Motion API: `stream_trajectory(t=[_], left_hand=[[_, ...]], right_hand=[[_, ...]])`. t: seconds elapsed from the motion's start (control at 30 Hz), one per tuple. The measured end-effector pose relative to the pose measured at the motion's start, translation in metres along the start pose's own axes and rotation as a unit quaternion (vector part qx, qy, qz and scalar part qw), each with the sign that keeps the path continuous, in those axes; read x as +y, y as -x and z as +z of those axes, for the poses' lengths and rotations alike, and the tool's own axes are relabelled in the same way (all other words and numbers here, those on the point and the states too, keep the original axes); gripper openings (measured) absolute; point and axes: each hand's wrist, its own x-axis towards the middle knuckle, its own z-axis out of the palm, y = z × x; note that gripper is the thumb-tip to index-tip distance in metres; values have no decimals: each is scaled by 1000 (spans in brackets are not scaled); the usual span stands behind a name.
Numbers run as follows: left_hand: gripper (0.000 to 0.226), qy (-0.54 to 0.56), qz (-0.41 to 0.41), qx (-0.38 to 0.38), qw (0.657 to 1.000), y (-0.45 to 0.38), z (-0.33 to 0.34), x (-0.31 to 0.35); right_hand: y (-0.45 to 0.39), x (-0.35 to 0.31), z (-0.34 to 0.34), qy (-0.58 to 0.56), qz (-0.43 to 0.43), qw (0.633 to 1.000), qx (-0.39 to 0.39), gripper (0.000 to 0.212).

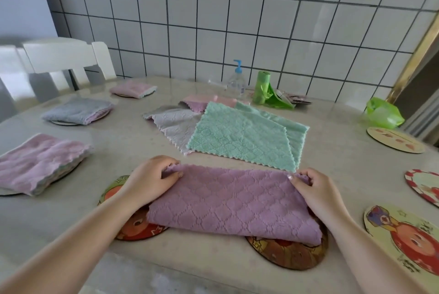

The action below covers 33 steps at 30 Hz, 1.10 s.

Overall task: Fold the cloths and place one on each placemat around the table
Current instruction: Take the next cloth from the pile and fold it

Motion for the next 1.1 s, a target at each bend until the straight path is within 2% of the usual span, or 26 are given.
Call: stream_trajectory(t=[0.07, 0.2, 0.33, 0.43, 0.57, 0.63, 0.73, 0.83, 0.93, 1.03, 1.1], left_hand=[[44, -38, 11, 8, 999, 0, 5, -3], [44, -61, 13, 13, 998, -3, 9, -8], [48, -23, 25, 19, 999, -2, 7, -7], [51, -2, 31, 18, 999, -2, 4, -3], [53, -17, 19, 21, 999, 1, 4, -1], [41, -7, 14, 25, 1000, 2, 4, 1], [11, 16, 35, 33, 999, 2, 2, 1], [21, 67, 18, 46, 997, 3, 0, -2], [9, 106, -15, 63, 992, 2, -2, 2], [36, 99, -52, 60, 992, -1, 0, 1], [46, 89, -61, 63, 992, -3, 1, -2]], right_hand=[[4, 1, 2, 23, -22, 999, 30, 13], [3, 8, 8, 105, -63, 992, 9, 6], [1, 9, 6, 110, -62, 992, -1, 8], [3, 7, 7, 100, -64, 993, 1, 19], [5, 3, 5, 66, -82, 993, 51, 17], [7, 1, 4, 60, -93, 991, 74, 14], [7, 1, 4, 63, -117, 987, 92, 14], [4, 4, 4, 36, -115, 989, 91, 17], [0, 6, 3, -6, -82, 996, 30, 29], [-4, 7, 1, -51, -59, 997, 9, 29], [-6, 11, 1, -77, -41, 996, 10, 22]])
